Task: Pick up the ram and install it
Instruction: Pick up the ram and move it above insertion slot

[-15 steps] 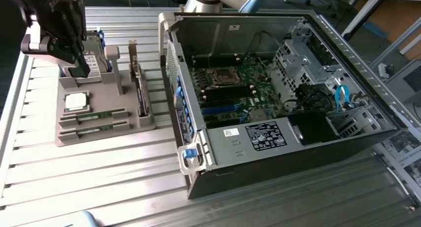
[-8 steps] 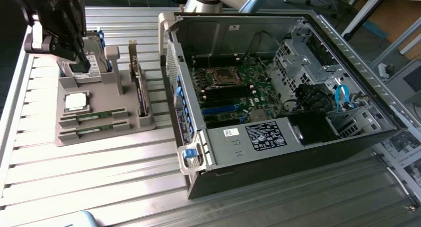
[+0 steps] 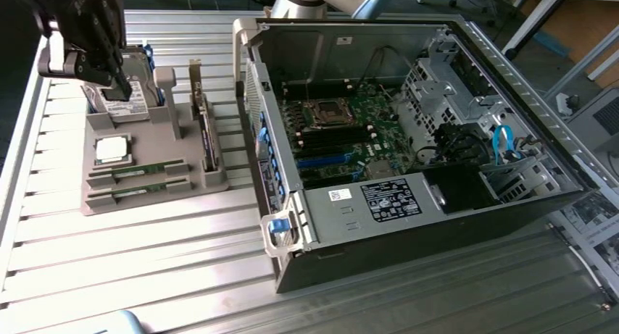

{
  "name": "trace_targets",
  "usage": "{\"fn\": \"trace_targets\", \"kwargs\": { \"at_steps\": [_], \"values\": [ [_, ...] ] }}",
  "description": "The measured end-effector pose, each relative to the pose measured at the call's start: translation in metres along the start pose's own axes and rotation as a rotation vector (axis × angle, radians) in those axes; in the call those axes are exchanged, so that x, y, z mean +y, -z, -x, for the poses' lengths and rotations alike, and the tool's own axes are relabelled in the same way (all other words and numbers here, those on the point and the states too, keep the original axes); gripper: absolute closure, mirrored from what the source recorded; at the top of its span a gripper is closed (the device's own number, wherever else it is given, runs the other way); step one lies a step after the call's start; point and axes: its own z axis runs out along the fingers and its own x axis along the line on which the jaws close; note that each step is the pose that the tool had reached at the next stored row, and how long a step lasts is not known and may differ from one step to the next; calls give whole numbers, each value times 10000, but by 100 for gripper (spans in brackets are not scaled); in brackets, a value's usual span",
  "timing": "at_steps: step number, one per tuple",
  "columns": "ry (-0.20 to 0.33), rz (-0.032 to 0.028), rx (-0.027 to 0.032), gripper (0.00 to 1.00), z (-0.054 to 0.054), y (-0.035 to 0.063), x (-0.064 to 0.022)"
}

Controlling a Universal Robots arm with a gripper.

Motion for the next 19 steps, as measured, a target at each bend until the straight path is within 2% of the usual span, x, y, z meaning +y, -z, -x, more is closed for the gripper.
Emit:
{"fn": "trace_targets", "kwargs": {
  "at_steps": [2,3,4,5,13,15,16,17,18,19],
  "values": [
    [-11,360,75,89,0,-5,0],
    [-14,478,98,89,0,-6,0],
    [-16,571,116,89,0,-7,0],
    [-18,605,122,89,0,-8,1],
    [-18,609,125,89,0,-7,0],
    [-17,609,125,76,0,-7,0],
    [-18,609,125,76,0,-7,0],
    [-18,609,125,70,0,-7,0],
    [-18,609,125,70,0,-7,0],
    [-18,609,125,64,0,-7,0]
  ]
}}
